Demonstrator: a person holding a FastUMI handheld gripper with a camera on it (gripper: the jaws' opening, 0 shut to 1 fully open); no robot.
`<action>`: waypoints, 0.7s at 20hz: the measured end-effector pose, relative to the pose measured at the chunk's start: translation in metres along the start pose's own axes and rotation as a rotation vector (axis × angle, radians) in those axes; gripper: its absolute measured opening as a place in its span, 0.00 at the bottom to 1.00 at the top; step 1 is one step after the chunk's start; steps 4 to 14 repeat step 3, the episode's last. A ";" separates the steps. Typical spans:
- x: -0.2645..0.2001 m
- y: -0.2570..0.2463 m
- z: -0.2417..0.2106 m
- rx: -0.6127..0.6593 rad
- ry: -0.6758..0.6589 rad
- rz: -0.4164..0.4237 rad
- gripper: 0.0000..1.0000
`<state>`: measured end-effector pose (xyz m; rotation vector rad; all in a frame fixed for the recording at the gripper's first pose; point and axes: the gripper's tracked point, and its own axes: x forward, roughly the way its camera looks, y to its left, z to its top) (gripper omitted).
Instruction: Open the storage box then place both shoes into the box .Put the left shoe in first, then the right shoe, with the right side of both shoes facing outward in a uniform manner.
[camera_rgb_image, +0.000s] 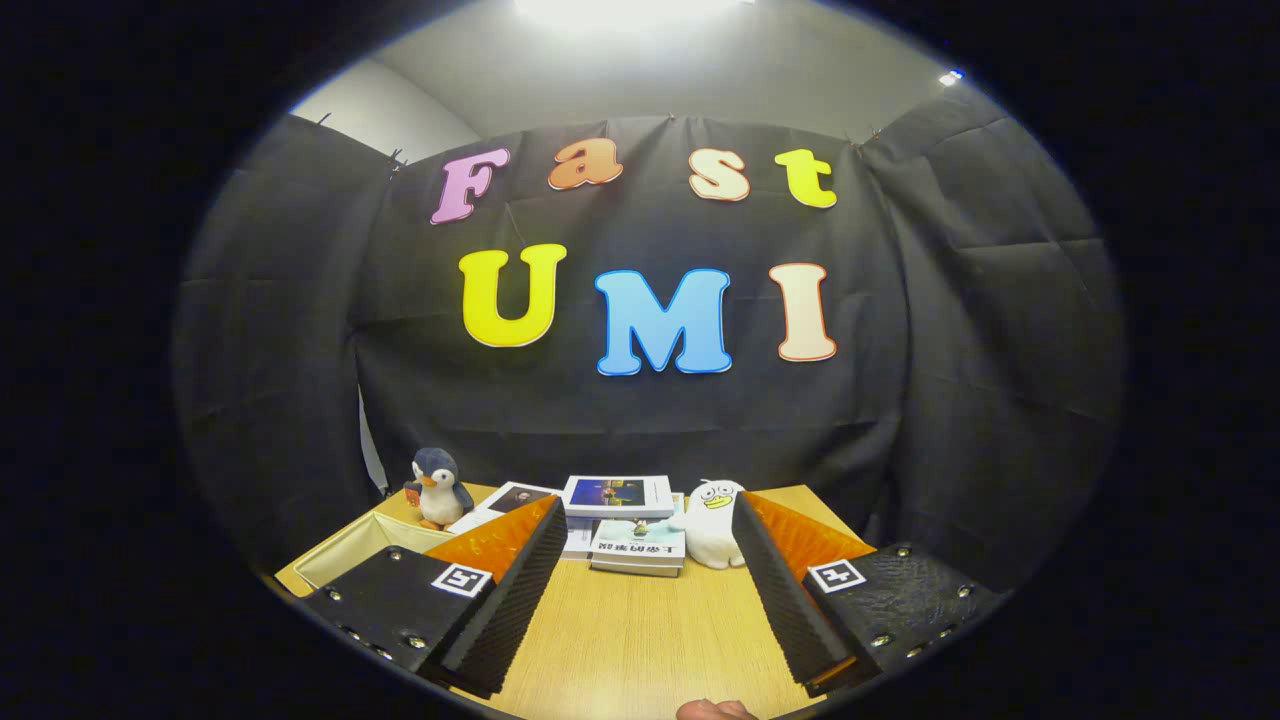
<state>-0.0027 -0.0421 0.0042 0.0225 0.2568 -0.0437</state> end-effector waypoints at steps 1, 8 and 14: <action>-0.001 0.000 0.004 -0.003 -0.018 -0.002 0.99; -0.004 -0.002 0.013 -0.011 -0.053 -0.014 0.99; -0.004 -0.002 0.013 -0.011 -0.053 -0.014 0.99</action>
